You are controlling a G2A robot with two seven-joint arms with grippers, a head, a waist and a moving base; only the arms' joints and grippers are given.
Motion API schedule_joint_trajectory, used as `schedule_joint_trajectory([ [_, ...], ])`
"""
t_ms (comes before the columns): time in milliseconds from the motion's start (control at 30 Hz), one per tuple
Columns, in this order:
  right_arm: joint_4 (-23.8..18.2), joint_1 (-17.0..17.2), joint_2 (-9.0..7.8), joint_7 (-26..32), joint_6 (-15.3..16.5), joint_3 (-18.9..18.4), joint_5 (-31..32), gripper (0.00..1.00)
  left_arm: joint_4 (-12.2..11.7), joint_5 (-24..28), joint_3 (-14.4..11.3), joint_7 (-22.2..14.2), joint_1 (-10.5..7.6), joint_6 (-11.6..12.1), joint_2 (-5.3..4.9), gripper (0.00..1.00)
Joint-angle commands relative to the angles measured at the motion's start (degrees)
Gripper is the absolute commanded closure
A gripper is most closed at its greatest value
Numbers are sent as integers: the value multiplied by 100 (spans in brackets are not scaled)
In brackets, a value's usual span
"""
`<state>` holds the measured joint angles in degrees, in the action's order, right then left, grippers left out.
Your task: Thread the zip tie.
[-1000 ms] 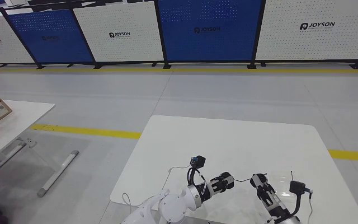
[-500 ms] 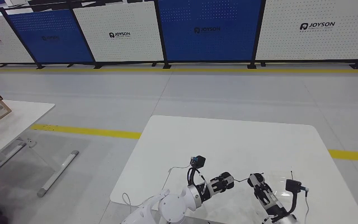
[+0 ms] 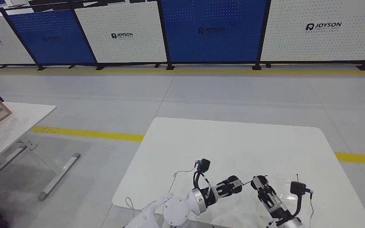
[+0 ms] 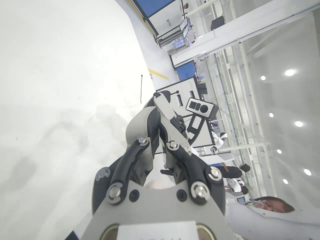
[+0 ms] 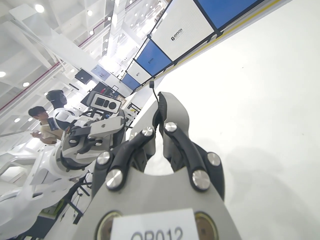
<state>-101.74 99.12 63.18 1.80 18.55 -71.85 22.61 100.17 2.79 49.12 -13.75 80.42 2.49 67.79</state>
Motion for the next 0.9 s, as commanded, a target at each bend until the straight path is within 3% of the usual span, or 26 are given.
schedule_joint_trajectory([
  [0,-14,-21,9,31,-4,8,-25,100,-39,105,-1,-3,-28,87,12,100],
  [467,-122,156,7,8,93,-187,-442,100,-121,183,-63,-85,-68,210,43,100],
  [867,-79,113,-10,176,93,-115,-524,100,-167,162,-56,-41,-22,333,48,100],
])
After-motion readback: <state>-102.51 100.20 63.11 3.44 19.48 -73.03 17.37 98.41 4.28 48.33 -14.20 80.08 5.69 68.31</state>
